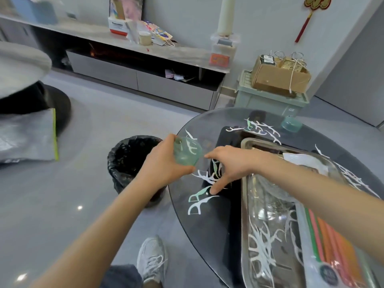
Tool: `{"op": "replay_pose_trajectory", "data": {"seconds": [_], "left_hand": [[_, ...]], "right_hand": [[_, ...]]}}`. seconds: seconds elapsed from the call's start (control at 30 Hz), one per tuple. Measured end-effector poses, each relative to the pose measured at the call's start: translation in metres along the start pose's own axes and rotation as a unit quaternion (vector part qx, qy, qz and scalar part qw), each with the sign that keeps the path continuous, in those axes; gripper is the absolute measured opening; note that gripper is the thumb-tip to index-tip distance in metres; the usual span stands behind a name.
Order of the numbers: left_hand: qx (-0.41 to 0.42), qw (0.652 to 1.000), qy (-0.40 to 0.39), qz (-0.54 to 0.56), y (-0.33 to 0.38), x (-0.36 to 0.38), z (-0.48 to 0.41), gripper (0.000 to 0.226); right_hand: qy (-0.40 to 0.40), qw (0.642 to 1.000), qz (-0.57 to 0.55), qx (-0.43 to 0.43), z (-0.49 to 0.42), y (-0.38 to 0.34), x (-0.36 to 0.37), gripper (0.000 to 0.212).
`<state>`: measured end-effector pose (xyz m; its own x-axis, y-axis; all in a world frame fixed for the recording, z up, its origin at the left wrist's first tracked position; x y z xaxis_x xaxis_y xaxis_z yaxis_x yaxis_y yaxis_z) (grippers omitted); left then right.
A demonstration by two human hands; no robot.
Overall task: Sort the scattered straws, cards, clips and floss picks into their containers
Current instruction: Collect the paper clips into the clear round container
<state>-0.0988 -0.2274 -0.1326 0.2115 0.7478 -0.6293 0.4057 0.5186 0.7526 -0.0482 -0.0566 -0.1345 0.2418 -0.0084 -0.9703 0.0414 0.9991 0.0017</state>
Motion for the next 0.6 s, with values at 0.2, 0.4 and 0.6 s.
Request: {"op": "replay_pose_trajectory", "data": {"seconds": [0.2, 0.4, 0.6], "left_hand": [[0.024, 0.998, -0.031, -0.049, -0.003, -0.012, 0.002, 0.071], [0.010, 0.998, -0.046, -0.051, -0.010, -0.011, 0.004, 0.070], [0.037, 0.995, -0.064, -0.071, -0.007, -0.004, 0.011, 0.067]], "right_hand": [[0.074, 0.997, -0.011, 0.001, 0.000, -0.008, 0.007, 0.066], [0.129, 0.991, -0.009, -0.023, 0.008, -0.009, 0.010, 0.023], [0.193, 0.981, 0.022, -0.010, 0.006, -0.010, 0.007, 0.014]]}}
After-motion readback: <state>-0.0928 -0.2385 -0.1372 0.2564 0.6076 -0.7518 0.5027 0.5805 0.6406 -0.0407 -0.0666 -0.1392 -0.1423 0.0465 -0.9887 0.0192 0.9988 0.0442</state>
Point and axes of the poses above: each hand's wrist, its own z-axis away from the middle knuckle, its own x-axis out of the palm, y = z × x, the point moved 3 cm from there along -z, towards the middle knuckle, and after that the axes turned 13 degrees about y, right-handed, at the moved point
